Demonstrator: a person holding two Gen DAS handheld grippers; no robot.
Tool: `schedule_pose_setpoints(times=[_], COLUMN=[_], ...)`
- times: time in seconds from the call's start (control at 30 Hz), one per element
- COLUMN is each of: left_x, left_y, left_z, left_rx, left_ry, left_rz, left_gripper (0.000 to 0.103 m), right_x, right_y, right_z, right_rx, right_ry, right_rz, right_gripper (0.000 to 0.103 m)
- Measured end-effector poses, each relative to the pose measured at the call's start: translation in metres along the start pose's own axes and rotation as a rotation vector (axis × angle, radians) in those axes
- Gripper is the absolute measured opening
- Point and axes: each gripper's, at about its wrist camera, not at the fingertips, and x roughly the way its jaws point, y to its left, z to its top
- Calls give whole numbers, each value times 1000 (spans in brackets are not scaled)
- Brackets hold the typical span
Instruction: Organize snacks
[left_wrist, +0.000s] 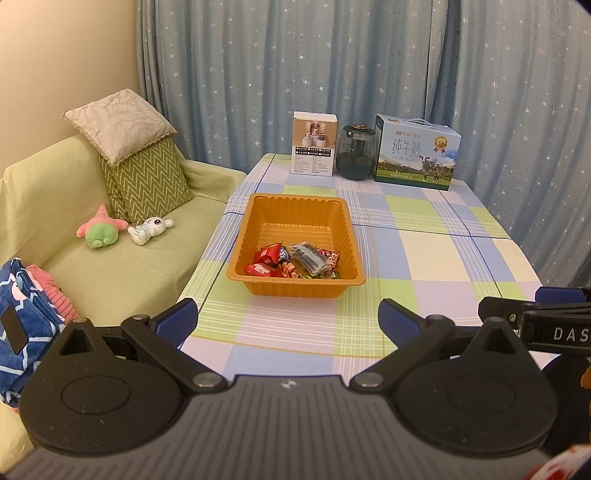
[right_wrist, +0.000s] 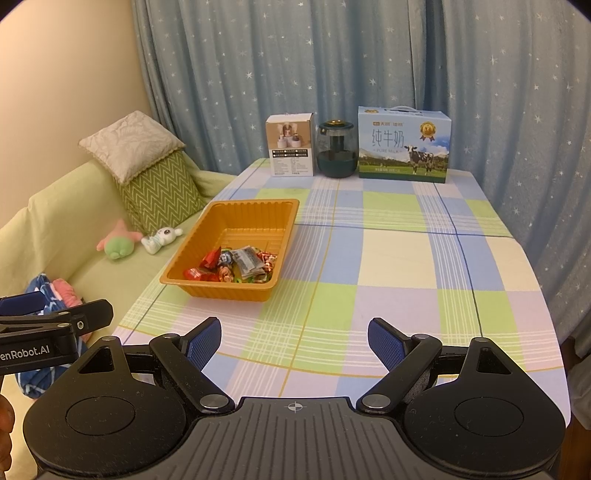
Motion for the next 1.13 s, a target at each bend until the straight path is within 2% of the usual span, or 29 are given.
schedule_pose_setpoints(times=[1.13], left_x=[5], left_y=[-3], left_z=[1], left_rx=[-2], left_ry=[-18], left_rz=[-21], left_gripper=[103], right_x=[1], right_y=[-1], right_z=[2], right_rx=[3], right_ry=[0], right_rz=[1], right_gripper=[86])
